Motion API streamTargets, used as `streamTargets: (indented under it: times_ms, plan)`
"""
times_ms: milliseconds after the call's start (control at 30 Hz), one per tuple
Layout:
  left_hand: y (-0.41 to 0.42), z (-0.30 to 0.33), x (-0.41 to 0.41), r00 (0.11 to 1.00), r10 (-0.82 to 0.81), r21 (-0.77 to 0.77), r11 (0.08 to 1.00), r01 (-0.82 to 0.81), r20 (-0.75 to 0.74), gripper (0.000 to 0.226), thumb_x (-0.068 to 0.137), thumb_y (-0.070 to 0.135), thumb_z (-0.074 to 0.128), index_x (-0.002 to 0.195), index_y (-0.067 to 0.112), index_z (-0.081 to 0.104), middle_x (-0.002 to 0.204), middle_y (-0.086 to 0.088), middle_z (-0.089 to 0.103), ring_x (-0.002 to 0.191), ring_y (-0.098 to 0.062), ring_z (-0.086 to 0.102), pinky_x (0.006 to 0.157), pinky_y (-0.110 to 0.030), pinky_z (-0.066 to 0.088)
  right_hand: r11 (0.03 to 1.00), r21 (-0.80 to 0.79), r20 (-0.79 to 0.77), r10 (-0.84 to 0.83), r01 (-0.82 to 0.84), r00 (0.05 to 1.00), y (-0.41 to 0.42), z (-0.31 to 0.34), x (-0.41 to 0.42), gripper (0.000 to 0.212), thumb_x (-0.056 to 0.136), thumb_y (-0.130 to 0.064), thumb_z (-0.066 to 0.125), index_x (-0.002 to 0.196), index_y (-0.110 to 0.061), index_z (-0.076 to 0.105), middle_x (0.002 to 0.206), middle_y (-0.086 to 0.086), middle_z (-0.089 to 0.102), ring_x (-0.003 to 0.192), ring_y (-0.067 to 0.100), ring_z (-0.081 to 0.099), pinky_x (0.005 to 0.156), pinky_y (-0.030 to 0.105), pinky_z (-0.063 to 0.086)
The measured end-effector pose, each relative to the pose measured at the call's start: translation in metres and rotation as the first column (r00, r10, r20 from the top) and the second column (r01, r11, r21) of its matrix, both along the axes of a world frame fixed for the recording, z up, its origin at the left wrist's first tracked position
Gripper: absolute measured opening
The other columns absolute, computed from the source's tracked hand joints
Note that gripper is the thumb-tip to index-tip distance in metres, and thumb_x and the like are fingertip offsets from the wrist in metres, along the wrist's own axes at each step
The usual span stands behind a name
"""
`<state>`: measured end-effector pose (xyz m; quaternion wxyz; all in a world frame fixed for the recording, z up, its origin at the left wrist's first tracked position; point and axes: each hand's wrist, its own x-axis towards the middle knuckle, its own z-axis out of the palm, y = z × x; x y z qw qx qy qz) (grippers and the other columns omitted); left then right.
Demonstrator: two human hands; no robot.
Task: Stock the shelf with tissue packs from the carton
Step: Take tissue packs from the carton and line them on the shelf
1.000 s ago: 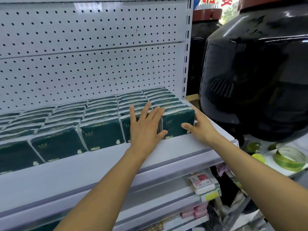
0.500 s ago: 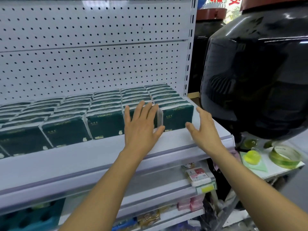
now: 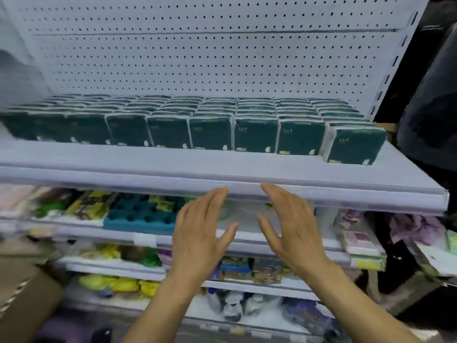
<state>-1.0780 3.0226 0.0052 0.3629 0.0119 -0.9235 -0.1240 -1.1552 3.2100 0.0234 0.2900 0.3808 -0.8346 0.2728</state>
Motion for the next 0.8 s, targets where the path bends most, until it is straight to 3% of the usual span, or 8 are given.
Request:
streamTargets:
  times_ms: [133,333,433,700,800]
  plan:
    - [-0.068,-0.02,0.063,0.957,0.253,-0.03,0.967,-0.252,0.143,0.069,0.092,0.056,0.051,0.15,0.021,0.036,0.143,-0.004,0.052,0.124,-0.024,0.049,0.102,-0.048,0.045,0.987,0.089,0.062,0.128,-0.133,0.99,-0.083,-0.017,0.036,0.057,0.094,-0.038,0.049,0.146,-0.018,0.036,0.14,0.006,0.052,0.125,0.022,0.047,0.093,0.038,0.042]
    - [-0.191,-0.037,0.167,0.815,0.509,-0.083,0.858,-0.507,0.277,0.071,0.093,0.064,0.036,0.152,0.025,0.036,0.147,-0.003,0.049,0.128,-0.026,0.05,0.106,-0.049,0.04,0.938,0.236,0.123,0.23,-0.254,0.965,-0.235,-0.034,0.102,0.057,0.092,-0.042,0.05,0.144,-0.02,0.04,0.14,0.01,0.051,0.119,0.031,0.054,0.089,0.045,0.049]
    - [-0.258,-0.039,0.219,0.742,0.583,-0.102,0.804,-0.586,0.329,0.071,0.093,0.066,0.035,0.151,0.026,0.035,0.146,-0.003,0.049,0.131,-0.026,0.049,0.107,-0.049,0.039,0.914,0.264,0.15,0.275,-0.307,0.95,-0.314,-0.039,0.14,0.057,0.094,-0.041,0.054,0.145,-0.02,0.04,0.141,0.009,0.05,0.119,0.032,0.054,0.088,0.046,0.048]
    - [-0.414,-0.059,0.339,0.595,0.712,-0.14,0.677,-0.722,0.373,0.066,0.087,0.058,0.05,0.139,0.018,0.053,0.124,-0.003,0.064,0.111,-0.029,0.061,0.095,-0.049,0.048,0.838,0.332,0.193,0.39,-0.434,0.901,-0.492,-0.065,0.22,0.054,0.091,-0.04,0.059,0.14,-0.018,0.047,0.131,0.005,0.058,0.111,0.03,0.058,0.08,0.043,0.049]
    - [-0.456,-0.072,0.371,0.527,0.732,-0.139,0.631,-0.763,0.431,0.068,0.088,0.058,0.049,0.142,0.017,0.051,0.119,-0.005,0.065,0.108,-0.03,0.062,0.095,-0.048,0.047,0.803,0.351,0.246,0.418,-0.482,0.875,-0.542,-0.081,0.24,0.05,0.095,-0.04,0.055,0.139,-0.017,0.048,0.131,0.006,0.057,0.114,0.03,0.056,0.085,0.043,0.047]
